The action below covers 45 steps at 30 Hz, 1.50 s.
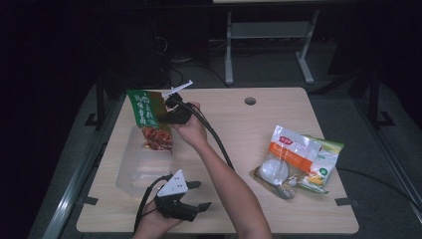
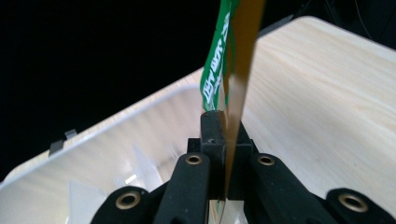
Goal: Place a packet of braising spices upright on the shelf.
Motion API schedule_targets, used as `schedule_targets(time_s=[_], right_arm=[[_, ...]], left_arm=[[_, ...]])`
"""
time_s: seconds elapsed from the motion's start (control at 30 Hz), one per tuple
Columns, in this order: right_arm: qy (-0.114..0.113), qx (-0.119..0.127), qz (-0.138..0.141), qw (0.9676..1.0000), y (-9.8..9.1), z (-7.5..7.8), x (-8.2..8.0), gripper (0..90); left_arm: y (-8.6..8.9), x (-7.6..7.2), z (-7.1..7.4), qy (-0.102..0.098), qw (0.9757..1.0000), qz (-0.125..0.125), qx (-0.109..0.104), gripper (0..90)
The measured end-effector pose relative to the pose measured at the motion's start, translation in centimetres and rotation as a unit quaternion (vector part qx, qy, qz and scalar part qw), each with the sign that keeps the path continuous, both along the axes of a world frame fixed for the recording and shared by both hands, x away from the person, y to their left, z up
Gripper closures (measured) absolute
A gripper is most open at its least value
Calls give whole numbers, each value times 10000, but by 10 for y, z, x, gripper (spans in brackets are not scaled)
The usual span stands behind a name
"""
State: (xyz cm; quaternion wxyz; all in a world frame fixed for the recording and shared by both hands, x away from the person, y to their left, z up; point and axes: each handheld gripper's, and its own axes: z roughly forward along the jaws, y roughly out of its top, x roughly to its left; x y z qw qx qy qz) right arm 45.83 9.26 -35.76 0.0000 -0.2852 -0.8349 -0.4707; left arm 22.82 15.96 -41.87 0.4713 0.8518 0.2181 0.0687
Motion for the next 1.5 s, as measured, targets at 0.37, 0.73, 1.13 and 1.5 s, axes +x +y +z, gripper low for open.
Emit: schedule_targets(time_s=[0.37,0.73,1.13,1.5], right_arm=[[55,-54,-6,10000,-13,-2,2,763],[127,-4,20,9999,-44,13,-7,602],[169,17,99,9998,-85,16,-26,557],[176,-46,17,9998,-125,18,-46,532]], left_arm=[[-2,0,-1,31,10000,5,21,284],[-2,3,-2,51,10000,27,71,281],[-2,5,-4,44,9998,91,194,280],[-2,5,-4,31,9996,94,257,277]])
